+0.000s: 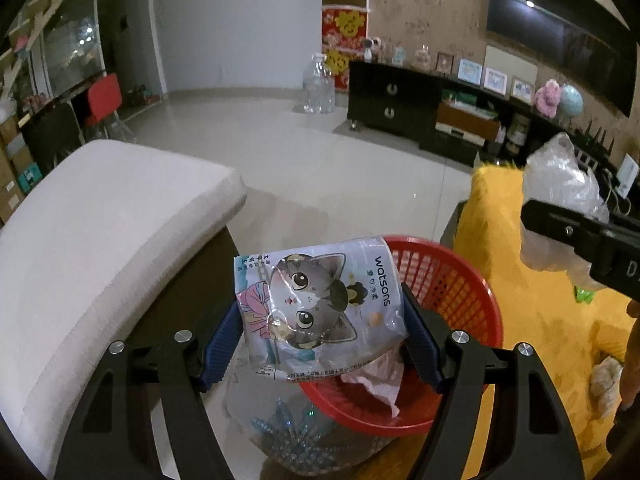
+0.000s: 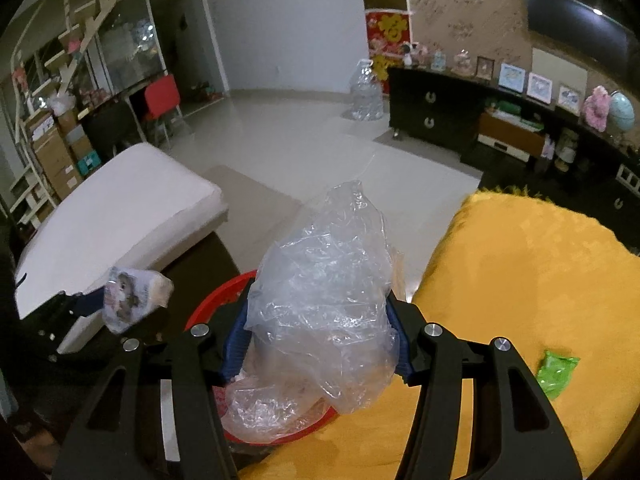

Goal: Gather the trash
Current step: 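Carry the snack bag and plastic bag over the red wastebasket with both tools, then open both tools to drop the snack bag and plastic bag into the wastebasket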

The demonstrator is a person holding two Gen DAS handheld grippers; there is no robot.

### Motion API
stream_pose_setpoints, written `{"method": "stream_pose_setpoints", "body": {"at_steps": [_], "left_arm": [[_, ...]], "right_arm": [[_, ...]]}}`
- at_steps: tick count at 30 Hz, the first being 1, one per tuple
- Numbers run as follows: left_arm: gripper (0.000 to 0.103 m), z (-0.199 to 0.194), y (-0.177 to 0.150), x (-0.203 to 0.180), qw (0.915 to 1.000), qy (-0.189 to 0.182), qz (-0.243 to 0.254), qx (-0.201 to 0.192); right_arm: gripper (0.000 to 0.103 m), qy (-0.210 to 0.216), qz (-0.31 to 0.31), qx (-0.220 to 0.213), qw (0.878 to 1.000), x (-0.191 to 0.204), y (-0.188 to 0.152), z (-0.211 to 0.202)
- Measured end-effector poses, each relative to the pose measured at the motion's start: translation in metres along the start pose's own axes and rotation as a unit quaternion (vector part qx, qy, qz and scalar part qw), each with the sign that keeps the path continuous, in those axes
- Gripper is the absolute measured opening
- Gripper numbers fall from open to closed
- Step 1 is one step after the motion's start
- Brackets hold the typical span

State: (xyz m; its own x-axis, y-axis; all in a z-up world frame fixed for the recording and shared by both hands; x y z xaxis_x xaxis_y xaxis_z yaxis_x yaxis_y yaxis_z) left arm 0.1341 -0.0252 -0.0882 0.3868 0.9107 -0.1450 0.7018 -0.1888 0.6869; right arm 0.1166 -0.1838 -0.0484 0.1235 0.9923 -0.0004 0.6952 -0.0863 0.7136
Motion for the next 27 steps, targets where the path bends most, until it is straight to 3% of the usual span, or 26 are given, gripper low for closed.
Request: {"method": "stream_pose_setpoints", "body": {"at_steps": [18,27], "left_arm": [[0.070,0.035,-0.017,-0.004,0.9987,-0.002,0.010,0.050],[0.073,0.041,-0.016,-0.004,0.9982,-0.013,0.009,0.058]], "right_arm": [[0.062,0.034,-0.002,0.046,0.998,0.017,-0.013,0.024],[0.074,0.035,0.001,0.046,0.998,0.020,-0.014,0.025]]}}
Point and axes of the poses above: each gripper's, at about its wrist camera, not at the fingertips, and z roughly the way its jaws point, x to its left, y to its top, the point moved 2 cm from there along z, roughly the way its jaws point, and after that the axes turned 13 degrees about -y, right-handed, at the moved point
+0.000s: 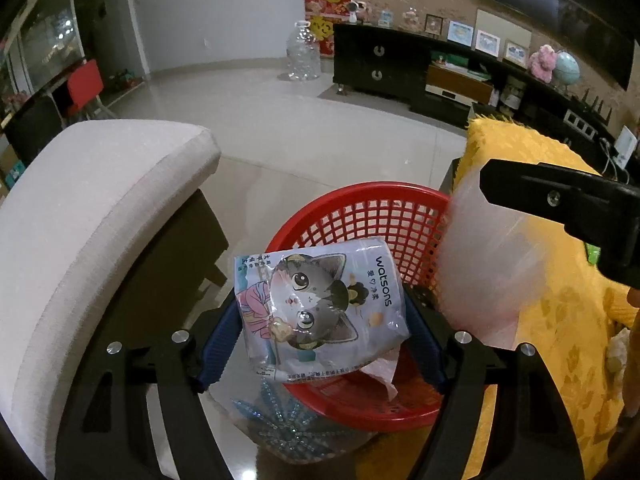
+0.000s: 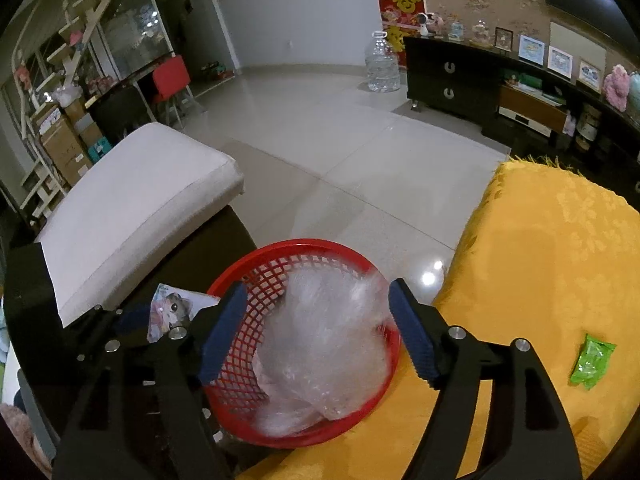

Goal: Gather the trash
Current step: 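Open both tools to drop the snack bag and plastic bag into the wastebasket, then move both tools back over the table toward the fruit nets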

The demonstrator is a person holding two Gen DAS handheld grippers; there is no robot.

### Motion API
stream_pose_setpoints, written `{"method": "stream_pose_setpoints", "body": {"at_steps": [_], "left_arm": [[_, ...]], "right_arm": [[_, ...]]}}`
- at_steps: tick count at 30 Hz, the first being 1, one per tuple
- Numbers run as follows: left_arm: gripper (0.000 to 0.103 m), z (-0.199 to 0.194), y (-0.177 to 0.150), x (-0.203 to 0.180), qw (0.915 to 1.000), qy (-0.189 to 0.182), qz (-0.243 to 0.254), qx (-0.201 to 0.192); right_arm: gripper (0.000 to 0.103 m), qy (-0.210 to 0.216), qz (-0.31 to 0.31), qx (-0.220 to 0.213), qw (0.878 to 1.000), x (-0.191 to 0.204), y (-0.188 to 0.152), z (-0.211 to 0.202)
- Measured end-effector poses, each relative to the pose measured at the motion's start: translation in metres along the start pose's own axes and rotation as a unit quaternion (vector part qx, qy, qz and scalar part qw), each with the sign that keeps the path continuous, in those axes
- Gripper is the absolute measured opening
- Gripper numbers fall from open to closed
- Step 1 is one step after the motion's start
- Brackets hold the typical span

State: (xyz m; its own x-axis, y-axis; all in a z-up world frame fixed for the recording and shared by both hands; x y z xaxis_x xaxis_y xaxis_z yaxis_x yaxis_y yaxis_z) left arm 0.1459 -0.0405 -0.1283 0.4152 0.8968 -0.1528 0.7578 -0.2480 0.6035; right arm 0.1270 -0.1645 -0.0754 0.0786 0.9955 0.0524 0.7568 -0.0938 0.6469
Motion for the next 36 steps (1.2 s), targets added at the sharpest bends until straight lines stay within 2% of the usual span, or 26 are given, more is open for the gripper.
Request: {"method": "stream_pose_setpoints", "body": {"at_steps": [4,12,23,36], "left_arm": [[0.074,0.000,0.001,0.002,1.0000,-0.002,0.000,-0.002],[0.085,-0.008,0.002,-0.009,0.9998,-0.014,0.005,-0.014],[0.087,-0.023,0.005,-0.021,0.9987,-0.018,0.024,-0.043],[0.087,-0.046,0.011,-0.035,0.9955,-0.017,0.045,-0.082]], "right_arm": [[0.077,0.002,0.007,-0.003,1.000,-0.003,0.000,-0.002],[0.077,-0.001,0.018,-0.011,1.000,-0.017,0.004,-0.009],[0.077,-0.010,0.040,-0.037,0.998,-0.041,0.010,-0.032],[0.077,-0.079,0.018,-0.075,0.994,-0.055,0.000,-0.054]]}}
Point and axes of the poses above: each gripper's, at about its wrist camera, not at the fingertips, and z roughly the way its jaws point, x to its left, y to its top, the point moved 2 cm from there along z, roughly the way its jaws point, and after that the axes turned 13 degrees about -y, right-handed, at the moved point
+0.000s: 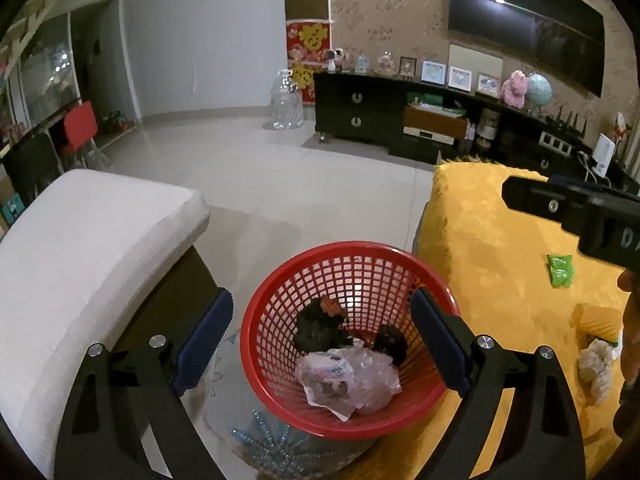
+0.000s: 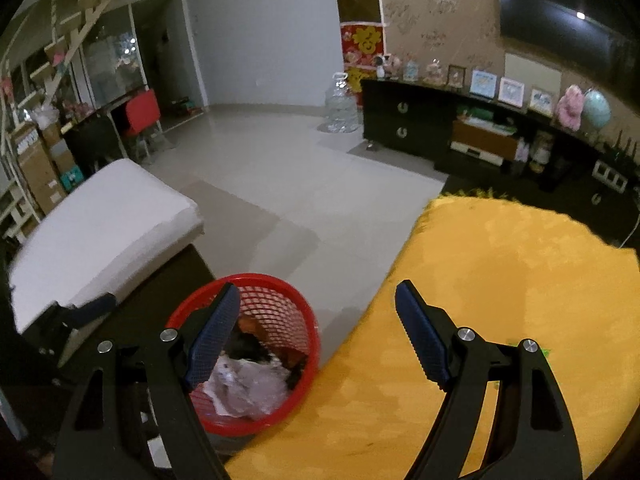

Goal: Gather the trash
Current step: 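Move both tools back over the table toward the fruit nets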

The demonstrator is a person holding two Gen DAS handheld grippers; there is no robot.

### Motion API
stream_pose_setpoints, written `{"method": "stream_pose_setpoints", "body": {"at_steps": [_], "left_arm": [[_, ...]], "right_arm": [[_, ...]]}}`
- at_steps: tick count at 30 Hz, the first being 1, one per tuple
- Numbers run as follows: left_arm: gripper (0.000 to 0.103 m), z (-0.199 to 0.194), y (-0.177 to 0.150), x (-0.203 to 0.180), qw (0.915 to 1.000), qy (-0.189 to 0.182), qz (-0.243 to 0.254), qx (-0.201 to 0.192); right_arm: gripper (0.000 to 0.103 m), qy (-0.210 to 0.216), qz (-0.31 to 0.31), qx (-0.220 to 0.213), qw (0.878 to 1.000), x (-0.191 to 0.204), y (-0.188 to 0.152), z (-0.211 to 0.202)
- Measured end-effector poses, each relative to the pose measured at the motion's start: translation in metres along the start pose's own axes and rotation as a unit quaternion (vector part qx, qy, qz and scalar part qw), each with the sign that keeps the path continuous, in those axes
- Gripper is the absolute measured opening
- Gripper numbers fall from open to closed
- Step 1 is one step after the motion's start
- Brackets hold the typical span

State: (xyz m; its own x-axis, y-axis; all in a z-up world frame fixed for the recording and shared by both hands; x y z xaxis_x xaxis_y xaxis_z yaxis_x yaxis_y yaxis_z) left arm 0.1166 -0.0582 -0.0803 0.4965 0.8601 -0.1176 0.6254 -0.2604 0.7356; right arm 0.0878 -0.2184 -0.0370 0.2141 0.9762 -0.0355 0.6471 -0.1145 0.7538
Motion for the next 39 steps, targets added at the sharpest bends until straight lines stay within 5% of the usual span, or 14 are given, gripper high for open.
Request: {"method": "stream_pose_setpoints", "body": {"at_steps": [17,30,39], "left_arm": [[0.087,-0.012,0.006,-0.029,0.9990,-0.040,0.014,-0.012],[0.087,-0.010,0.000,-0.086,0.9942,-0.093,0.053,0.002],[0.087,0.007,-0.024,-0.157,0.9815,-0.151,0.110,0.043]], "right_arm": [[0.078,-0.086,0.039,-0.024,0.995,-0.079,-0.017,-0.045],[0.078,-0.169,0.106,0.004,0.980,-0.154,-0.091,-0.090],[0.078,-0.203,0.171,0.010,0.964,-0.206,-0.125,-0.113]]}}
Point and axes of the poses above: each gripper's, at about its wrist camera, not at the fingertips, and z roughly the way its jaws point, x to its left, y to its top, the point moved 2 cm from there along z, roughly the way its jaws point, and after that the axes turned 13 degrees about -y, right-handed, at the moved point
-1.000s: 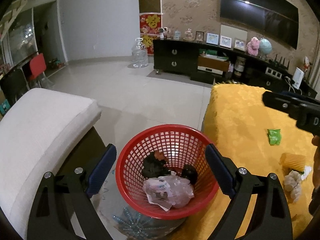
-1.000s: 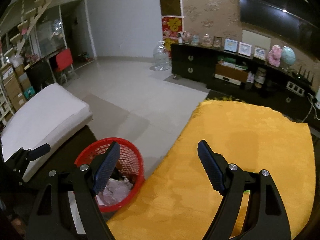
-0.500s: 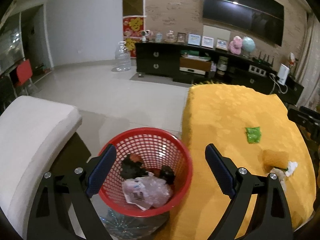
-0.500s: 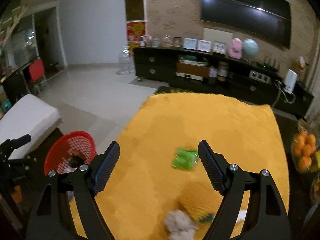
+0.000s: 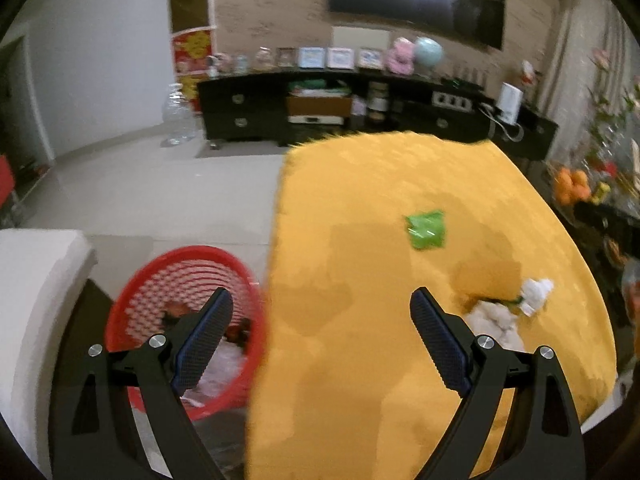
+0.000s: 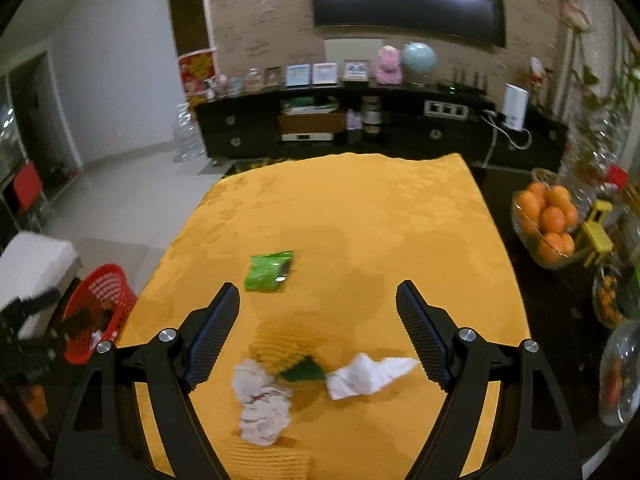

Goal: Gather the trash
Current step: 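Move both tools back over the table toward the fruit nets, then close the left tool on the white mesh fruit net and lift it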

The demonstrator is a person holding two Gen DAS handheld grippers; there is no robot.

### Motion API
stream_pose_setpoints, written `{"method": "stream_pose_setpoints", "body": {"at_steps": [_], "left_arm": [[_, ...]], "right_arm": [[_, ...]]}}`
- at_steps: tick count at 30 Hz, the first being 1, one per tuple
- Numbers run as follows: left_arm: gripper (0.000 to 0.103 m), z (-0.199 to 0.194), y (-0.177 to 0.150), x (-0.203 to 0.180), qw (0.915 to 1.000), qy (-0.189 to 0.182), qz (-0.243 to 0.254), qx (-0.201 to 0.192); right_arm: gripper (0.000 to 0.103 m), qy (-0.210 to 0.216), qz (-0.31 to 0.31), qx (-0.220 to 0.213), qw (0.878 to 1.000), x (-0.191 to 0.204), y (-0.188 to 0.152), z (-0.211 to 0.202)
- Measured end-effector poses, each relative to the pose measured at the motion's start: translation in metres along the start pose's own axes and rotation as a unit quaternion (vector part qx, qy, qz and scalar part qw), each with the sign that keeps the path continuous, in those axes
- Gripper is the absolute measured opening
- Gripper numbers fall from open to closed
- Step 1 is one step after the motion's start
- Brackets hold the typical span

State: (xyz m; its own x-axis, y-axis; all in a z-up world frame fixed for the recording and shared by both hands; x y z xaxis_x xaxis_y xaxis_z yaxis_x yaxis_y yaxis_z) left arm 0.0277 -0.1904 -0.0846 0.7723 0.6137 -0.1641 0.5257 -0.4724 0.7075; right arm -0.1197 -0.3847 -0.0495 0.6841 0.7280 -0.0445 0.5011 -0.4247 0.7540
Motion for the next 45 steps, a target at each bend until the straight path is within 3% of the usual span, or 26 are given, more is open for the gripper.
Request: {"method": "stream_pose_setpoints", "body": {"at_steps": [11,21,25,27,35,45], "left_arm": [[0.087,0.055,-0.021,-0.080,0.9923,-0.081,0.066,0.066],[0.087,0.102,-0.033,-0.111,0.9832,-0.137,0.047,0.111],[0.085,0.117,-0.039,-0.118,0.9803,-0.142,0.044,0.129],[0.070,0.126,-0.042,-0.120,0.9788,-0.142,0.041,0.141],[0.041,0.132,-0.046,-0.114,0.9763,-0.156,0.028,0.147],[0.036,0.106,-0.032,-0.092,0.9818,-0.146,0.020,0.120]], "right_arm": [[0.078,-0.003,0.024,0.006,1.000,-0.028,-0.003,0.001],[0.078,-0.003,0.031,0.022,0.999,-0.044,-0.010,0.006],[0.078,-0.004,0.038,0.026,0.999,-0.051,-0.012,0.008],[0.078,-0.002,0.042,0.028,0.999,-0.054,-0.013,0.009],[0.078,0.001,0.039,0.031,0.999,-0.056,-0.014,0.011],[0.078,0.023,0.041,0.049,0.998,-0.045,-0.015,0.025]]}}
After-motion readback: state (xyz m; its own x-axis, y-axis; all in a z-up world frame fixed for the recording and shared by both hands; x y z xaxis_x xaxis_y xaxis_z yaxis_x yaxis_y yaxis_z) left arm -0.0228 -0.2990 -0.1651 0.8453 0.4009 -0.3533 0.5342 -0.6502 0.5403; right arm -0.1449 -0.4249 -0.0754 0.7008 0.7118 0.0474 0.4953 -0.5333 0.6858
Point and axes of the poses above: each gripper's, at about its wrist camera, not at the fingertips, and z roughly the way its jaws point, x to its left, y to its top, the point moved 2 cm from there along z, roughly the way its jaws point, and after that the axes turned 13 degrees about -y, right-handed, at the moved point
